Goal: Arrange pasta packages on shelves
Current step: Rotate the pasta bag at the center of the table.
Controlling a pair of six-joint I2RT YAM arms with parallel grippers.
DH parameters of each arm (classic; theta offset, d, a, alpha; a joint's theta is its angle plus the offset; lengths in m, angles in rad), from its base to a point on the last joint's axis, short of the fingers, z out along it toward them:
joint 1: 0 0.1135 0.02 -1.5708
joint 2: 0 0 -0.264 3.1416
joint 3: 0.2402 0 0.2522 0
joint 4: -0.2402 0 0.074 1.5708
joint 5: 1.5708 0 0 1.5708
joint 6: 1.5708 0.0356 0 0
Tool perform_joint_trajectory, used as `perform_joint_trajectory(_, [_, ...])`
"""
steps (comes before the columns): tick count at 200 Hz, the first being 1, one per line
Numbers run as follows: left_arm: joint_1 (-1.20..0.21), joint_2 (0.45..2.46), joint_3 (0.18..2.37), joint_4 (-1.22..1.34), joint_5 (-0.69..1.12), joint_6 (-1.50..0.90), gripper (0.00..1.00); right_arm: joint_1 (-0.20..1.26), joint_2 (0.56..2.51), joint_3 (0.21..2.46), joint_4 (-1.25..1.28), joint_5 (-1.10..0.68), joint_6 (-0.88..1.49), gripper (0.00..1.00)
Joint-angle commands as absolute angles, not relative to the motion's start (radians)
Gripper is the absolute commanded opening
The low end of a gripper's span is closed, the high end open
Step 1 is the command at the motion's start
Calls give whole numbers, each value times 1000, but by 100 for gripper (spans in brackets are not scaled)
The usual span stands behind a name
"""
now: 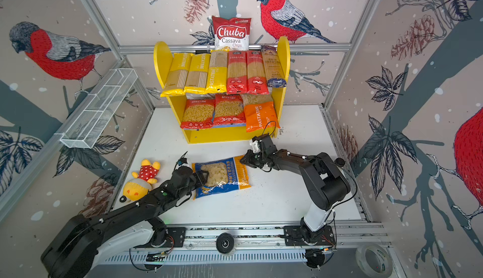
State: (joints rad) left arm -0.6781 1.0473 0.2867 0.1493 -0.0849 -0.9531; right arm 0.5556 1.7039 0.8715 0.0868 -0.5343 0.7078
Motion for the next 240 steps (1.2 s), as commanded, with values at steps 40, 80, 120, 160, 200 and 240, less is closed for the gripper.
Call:
perform_joint_trajectory(40, [-794,1110,453,108,-46,-851,62,494,1614,852,-10,-403,639,47])
perform_joint_trajectory(80, [-650,1104,534,65,83,-692,64,436,1468,752,-38,-363,672,53])
perform_joint_trajectory(120, [-576,1192,588,80,76,-574,64,493,1321,610,-22,-338,816,58])
perform_joint_trajectory(160, [-566,1258,600,112,4,-542,66,637,1268,552,-57,-260,891,73])
perform_joint_trajectory(200, [-566,1319,590,136,38,-568,66,701,1332,535,19,-269,934,73])
perform_joint_trajectory(240, [-566,1359,552,182,146,-593,66,707,1392,535,80,-285,944,68])
